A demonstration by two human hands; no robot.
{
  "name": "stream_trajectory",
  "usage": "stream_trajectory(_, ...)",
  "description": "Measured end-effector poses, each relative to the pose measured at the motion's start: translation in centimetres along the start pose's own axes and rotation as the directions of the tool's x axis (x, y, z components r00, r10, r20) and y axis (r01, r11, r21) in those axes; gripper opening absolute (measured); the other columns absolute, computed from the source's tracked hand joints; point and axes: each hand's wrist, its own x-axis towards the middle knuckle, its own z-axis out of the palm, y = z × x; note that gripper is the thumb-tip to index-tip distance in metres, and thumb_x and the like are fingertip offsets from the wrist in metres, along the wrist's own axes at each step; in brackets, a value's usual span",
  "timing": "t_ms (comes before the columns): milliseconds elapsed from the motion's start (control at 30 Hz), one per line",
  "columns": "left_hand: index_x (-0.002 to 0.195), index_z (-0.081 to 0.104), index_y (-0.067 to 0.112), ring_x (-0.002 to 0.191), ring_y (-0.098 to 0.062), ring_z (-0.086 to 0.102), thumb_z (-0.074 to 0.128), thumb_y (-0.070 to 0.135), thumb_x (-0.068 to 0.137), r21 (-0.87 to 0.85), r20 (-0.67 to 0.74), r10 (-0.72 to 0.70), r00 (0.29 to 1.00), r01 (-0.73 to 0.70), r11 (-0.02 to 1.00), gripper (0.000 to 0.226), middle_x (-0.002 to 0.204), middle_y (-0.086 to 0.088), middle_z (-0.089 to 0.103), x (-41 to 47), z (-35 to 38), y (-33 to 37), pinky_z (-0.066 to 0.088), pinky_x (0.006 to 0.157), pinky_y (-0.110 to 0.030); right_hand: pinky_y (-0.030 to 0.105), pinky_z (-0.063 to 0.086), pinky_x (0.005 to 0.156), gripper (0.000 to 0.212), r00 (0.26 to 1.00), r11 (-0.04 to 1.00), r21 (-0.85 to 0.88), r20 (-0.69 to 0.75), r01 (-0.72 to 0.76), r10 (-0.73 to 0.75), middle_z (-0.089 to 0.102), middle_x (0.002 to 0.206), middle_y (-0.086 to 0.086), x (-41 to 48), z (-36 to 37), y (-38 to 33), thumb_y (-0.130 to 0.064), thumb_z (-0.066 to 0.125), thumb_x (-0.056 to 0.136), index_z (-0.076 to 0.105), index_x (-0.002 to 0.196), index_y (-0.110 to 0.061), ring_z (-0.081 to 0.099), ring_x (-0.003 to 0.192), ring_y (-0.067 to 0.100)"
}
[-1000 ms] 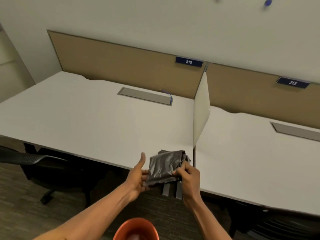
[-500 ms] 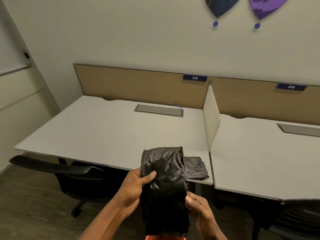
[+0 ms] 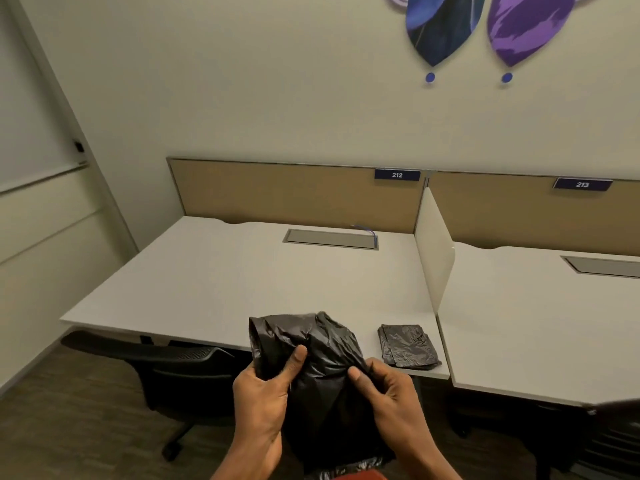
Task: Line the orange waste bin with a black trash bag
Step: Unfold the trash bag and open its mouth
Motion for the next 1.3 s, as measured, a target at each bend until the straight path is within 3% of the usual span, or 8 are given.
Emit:
stream_trajectory(133,0.080,0.079,0.000,0.079,-0.028,0.076,0.076,0.079,0.078,-0.004,0.088,-0.063,0.994,0.064,0.998,0.079,0.082,-0.014,0.078,0.1,-1.2,-0.4,0.058,0.084,-0.039,0.029,0.060,0.080,0.024,0.998,0.992,0.122,-0.058,-0.008,0.015,0.084,0.094,0.009,0.2,0.7,-0.4,-0.014,0.062,0.103,0.085,0.095,-0.011,0.078,0.093,0.018)
stream_trajectory(267,0.101,0.088,0.010,0.114,-0.032,0.081,0.081,0.028,0.086,0.035,0.228,-0.075,0.971,0.068,0.997,0.024,0.111,-0.017,0.086,-0.7,-2.1,-0.6,0.056,0.114,-0.056,0.044,0.058,0.085,0.031,0.987,0.962,0.268,-0.128,-0.059,0.096,0.082,0.098,0.020,0.4,1.1,-0.4,-0.029,0.062,0.098,0.083,0.093,-0.007,0.075,0.092,0.031)
stream_trajectory(467,0.111,0.084,0.007,0.101,-0.028,0.085,0.082,0.004,0.090,0.029,0.112,-0.023,0.993,0.020,0.999,0.022,0.104,-0.014,0.087,-0.8,-2.9,-0.6,0.066,0.095,-0.052,0.037,0.053,0.067,0.051,0.966,0.941,0.254,-0.065,-0.225,0.249,0.071,0.081,0.033,0.7,-0.2,-0.4,-0.026,0.053,0.110,0.069,0.084,0.015,0.066,0.068,0.031)
stream_trajectory(567,0.111,0.083,0.010,0.100,-0.030,0.085,0.076,0.002,0.096,0.047,0.047,-0.031,0.998,0.029,0.998,0.018,0.103,-0.012,0.087,-0.5,-3.4,-0.5,0.067,0.093,-0.054,0.040,0.048,0.070,0.054,0.945,0.939,0.191,-0.103,-0.286,0.309,0.068,0.068,0.017,1.1,-0.8,-0.1,-0.028,0.057,0.108,0.074,0.063,-0.005,0.064,0.062,0.026)
stream_trajectory(733,0.105,0.081,0.010,0.094,-0.034,0.085,0.076,0.001,0.097,0.137,0.016,-0.023,1.000,0.020,0.990,0.014,0.096,-0.010,0.087,0.4,-4.5,-0.3,0.070,0.082,-0.054,0.058,0.061,0.094,0.027,0.842,0.881,0.144,-0.259,-0.451,0.473,0.081,0.097,0.021,2.4,-2.7,1.8,-0.028,0.069,0.101,0.081,0.097,-0.005,0.078,0.093,0.039)
stream_trajectory(900,0.103,0.081,0.008,0.091,-0.031,0.085,0.080,0.001,0.093,0.142,0.017,-0.003,1.000,0.001,0.990,0.012,0.094,-0.010,0.087,1.0,-4.2,-1.0,0.071,0.068,-0.041,0.037,0.056,0.092,0.059,0.912,0.893,-0.338,-0.377,-0.297,0.161,0.067,0.137,0.008,0.6,-0.9,1.6,-0.046,0.075,0.094,0.059,0.143,-0.018,0.066,0.115,0.021)
stream_trajectory(1133,0.101,0.081,0.007,0.096,-0.039,0.084,0.082,0.007,0.095,0.150,-0.016,0.013,1.000,-0.010,0.989,0.007,0.095,-0.013,0.087,1.9,-2.7,-1.8,0.068,0.087,-0.063,0.016,0.051,0.099,0.081,0.930,0.862,-0.356,0.068,0.360,-0.360,0.060,0.138,-0.008,-3.4,2.8,-1.3,-0.076,0.072,0.080,0.059,0.140,-0.021,0.062,0.126,0.005)
stream_trajectory(1300,0.104,0.078,0.009,0.094,-0.033,0.085,0.081,0.013,0.097,0.134,-0.085,0.029,0.996,-0.017,0.991,0.009,0.097,-0.011,0.086,2.1,-2.6,-2.3,0.070,0.083,-0.055,0.026,0.058,0.103,0.044,0.891,0.740,-0.539,0.045,0.402,-0.452,0.056,0.135,-0.002,-2.5,3.4,0.8,-0.016,0.082,0.077,0.075,0.119,-0.029,0.056,0.132,0.009)
